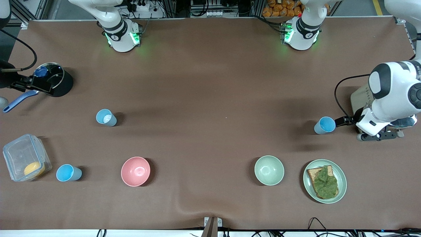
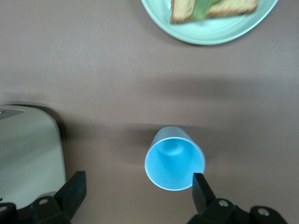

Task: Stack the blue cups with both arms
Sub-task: 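Grasp the blue cup with the left gripper while the right gripper grasps another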

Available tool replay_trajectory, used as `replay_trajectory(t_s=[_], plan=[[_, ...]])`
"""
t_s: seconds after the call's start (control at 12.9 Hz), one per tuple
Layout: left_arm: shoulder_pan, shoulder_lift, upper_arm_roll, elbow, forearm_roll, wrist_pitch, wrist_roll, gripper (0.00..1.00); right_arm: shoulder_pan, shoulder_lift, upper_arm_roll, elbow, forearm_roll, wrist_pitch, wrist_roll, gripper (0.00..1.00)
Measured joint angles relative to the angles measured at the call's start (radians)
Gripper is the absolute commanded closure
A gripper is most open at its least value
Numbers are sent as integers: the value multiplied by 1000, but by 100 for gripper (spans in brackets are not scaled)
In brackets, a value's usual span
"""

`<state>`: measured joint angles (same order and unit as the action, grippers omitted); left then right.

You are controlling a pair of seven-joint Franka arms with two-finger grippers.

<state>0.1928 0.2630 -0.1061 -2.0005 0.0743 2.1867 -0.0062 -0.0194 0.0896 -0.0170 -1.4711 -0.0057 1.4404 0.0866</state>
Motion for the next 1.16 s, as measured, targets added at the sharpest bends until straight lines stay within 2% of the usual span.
replay_trajectory(t_s=[0.31, 0.54, 0.7, 0.78, 0.85, 0.93, 1.01, 1.16], plan=[[34, 2, 0, -102, 0, 85, 26, 0, 0, 6, -2, 0, 0, -2, 2, 0], [50, 26, -1, -122, 0, 121, 26, 0, 0, 37, 1, -7, -4, -5, -1, 0], [52, 52, -3, -122, 0, 151, 26, 4, 9, 102, 11, -13, -28, -5, -6, 0], [52, 65, -7, -122, 0, 171, 26, 18, 11, 141, 13, -15, -35, -2, -6, 0], [52, 76, -12, -122, -2, 188, 26, 54, 12, 178, 14, -19, -36, 10, -6, 0], [52, 86, -21, -122, -11, 201, 25, 86, 12, 204, 14, -35, -37, 42, -6, 0], [52, 94, -33, -122, -31, 208, 25, 100, 12, 217, 14, -74, -37, 96, -6, 0], [50, 99, -46, -122, -51, 209, 25, 100, 12, 220, 14, -181, -37, 231, -8, 0]])
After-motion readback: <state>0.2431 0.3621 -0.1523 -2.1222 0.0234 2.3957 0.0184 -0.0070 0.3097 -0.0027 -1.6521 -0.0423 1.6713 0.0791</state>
